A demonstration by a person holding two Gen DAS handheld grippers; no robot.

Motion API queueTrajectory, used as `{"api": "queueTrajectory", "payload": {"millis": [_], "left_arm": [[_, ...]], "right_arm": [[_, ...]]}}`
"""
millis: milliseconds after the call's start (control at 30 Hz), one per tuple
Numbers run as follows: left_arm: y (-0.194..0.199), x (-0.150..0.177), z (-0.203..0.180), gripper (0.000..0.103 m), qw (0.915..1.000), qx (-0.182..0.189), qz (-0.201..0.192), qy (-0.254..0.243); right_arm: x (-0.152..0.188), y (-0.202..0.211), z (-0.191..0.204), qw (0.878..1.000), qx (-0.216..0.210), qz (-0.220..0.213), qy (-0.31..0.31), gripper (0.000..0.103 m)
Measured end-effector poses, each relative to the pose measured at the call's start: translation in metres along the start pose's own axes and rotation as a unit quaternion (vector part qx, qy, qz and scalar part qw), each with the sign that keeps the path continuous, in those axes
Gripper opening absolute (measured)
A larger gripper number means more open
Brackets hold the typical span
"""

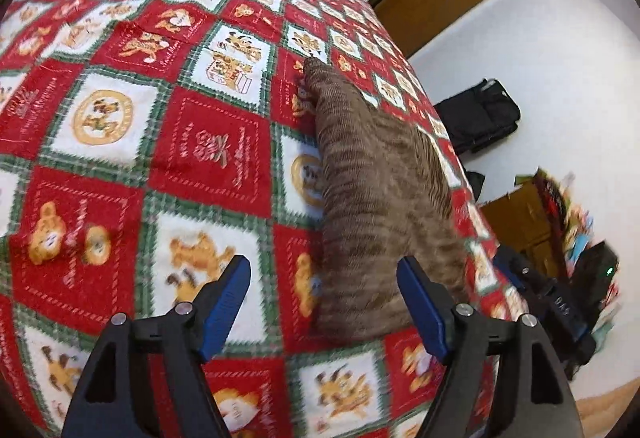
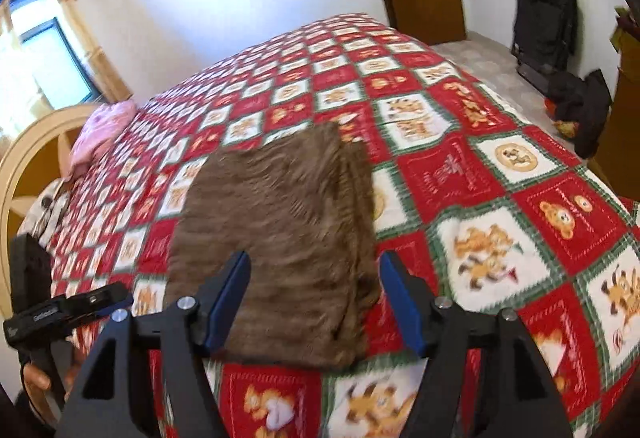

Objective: Fold small clothes
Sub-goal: 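Lay the folded sweater down and open both grippers, then grasp the folded sweater's edge with the right gripper while the left gripper grasps it too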

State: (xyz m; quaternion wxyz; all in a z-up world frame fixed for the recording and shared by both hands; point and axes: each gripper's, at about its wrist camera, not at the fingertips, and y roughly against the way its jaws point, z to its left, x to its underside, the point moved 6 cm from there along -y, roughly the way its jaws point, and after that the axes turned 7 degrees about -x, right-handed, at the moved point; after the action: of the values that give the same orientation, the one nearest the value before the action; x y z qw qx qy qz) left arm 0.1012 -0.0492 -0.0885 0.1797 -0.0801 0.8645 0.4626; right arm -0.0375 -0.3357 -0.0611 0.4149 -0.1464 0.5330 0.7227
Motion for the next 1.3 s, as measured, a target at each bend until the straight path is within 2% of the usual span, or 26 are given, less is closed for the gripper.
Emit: {"api": "queueTrajectory", "payload": {"millis": [67, 200, 267, 367, 433, 533, 633, 733, 867, 967, 1133, 1300], "left_arm": [[-0.011, -0.008, -0.008, 0.077, 0.9999, -0.006, 0.010, 0.001], [-0.026, -0.027, -0.036, 0.077, 0.9962, -0.058, -0.016, -0.063], [-0.038, -0.037, -0.047, 0.077, 0.9936, -0.075, -0.025, -0.080], [-0.060, -0.047, -0.054, 0.077, 0.9944, -0.073, -0.007, -0.076], [-0.075, -0.050, -0.055, 0.077, 0.9950, -0.075, 0.004, -0.066], [-0.091, -0.048, -0.057, 0.077, 0.9914, -0.103, 0.007, -0.080], [-0.107, -0.041, -0.053, 0.077, 0.9881, -0.128, 0.014, -0.084], [-0.108, -0.039, -0.057, 0.077, 0.9840, -0.145, -0.006, -0.103], [-0.109, -0.038, -0.059, 0.077, 0.9793, -0.160, -0.019, -0.123], [-0.110, -0.038, -0.061, 0.077, 0.9775, -0.166, -0.028, -0.127], [-0.113, -0.040, -0.063, 0.077, 0.9764, -0.170, -0.032, -0.129], [-0.114, -0.040, -0.064, 0.076, 0.9750, -0.174, -0.037, -0.133]], "right_arm": [[-0.009, -0.009, -0.008, 1.000, 0.003, 0.004, -0.017, 0.070], [-0.026, -0.032, -0.018, 0.999, 0.020, 0.010, -0.029, 0.070], [-0.033, -0.042, -0.020, 0.999, 0.028, 0.008, -0.030, 0.070], [-0.038, -0.058, -0.026, 0.998, 0.040, 0.012, -0.044, 0.071], [-0.037, -0.067, -0.030, 0.997, 0.042, 0.013, -0.058, 0.076], [-0.029, -0.085, -0.032, 0.997, 0.027, 0.036, -0.066, 0.076], [-0.022, -0.090, -0.026, 0.998, 0.033, 0.036, -0.033, 0.077], [-0.018, -0.091, -0.025, 0.999, 0.040, 0.034, -0.015, 0.071], [-0.015, -0.093, -0.021, 0.999, 0.028, 0.032, -0.004, 0.050], [-0.014, -0.096, -0.015, 0.999, 0.024, 0.033, 0.005, 0.041], [-0.014, -0.097, -0.014, 0.999, 0.025, 0.027, 0.008, 0.042], [-0.015, -0.099, -0.020, 1.000, 0.001, 0.025, -0.018, 0.051]]}}
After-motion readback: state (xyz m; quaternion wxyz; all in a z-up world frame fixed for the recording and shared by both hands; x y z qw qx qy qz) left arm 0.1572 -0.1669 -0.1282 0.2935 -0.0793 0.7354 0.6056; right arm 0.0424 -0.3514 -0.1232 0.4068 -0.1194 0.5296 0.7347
